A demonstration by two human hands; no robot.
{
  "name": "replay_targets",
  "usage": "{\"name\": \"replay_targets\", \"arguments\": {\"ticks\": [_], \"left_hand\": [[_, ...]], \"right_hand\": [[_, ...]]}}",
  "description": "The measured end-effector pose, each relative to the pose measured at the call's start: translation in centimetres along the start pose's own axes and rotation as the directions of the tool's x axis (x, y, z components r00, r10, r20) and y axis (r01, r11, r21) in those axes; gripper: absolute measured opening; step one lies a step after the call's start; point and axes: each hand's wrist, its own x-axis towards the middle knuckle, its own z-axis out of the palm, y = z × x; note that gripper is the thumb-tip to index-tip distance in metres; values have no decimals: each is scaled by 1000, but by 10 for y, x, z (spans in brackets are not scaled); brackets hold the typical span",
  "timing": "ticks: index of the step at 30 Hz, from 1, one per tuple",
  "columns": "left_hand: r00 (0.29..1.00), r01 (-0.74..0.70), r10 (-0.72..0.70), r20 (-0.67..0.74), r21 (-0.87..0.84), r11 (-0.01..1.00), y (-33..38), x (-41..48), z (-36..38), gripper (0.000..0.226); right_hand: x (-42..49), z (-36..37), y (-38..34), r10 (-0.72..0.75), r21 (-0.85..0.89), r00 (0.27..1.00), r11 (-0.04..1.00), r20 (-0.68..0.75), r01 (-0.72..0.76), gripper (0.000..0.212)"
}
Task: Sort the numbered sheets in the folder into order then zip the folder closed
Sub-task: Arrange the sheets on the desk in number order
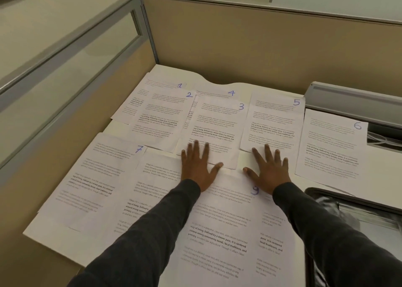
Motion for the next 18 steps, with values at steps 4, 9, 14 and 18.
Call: {"name": "replay_targets", "arguments": {"ticks": [4, 9, 14, 18], "left_hand": [[980, 196, -195, -46, 20, 980, -52, 25, -13, 90], [970, 239, -241, 36, 41, 970, -92, 40, -17, 91], [984, 167, -170, 56, 61, 984, -94, 36, -7, 89], [987, 152, -155, 49, 61, 987, -92, 36, -6, 88]], "right_hand": [[-8, 6, -24, -76, -12, 997, 997, -1, 76, 88], [-10, 15, -45, -136, -19, 991, 991, 6, 136, 104], [-10, 21, -54, -108, -14, 993, 994, 40, 109, 100], [-10, 24, -55, -95, -24, 995, 995, 32, 96, 102]]}}
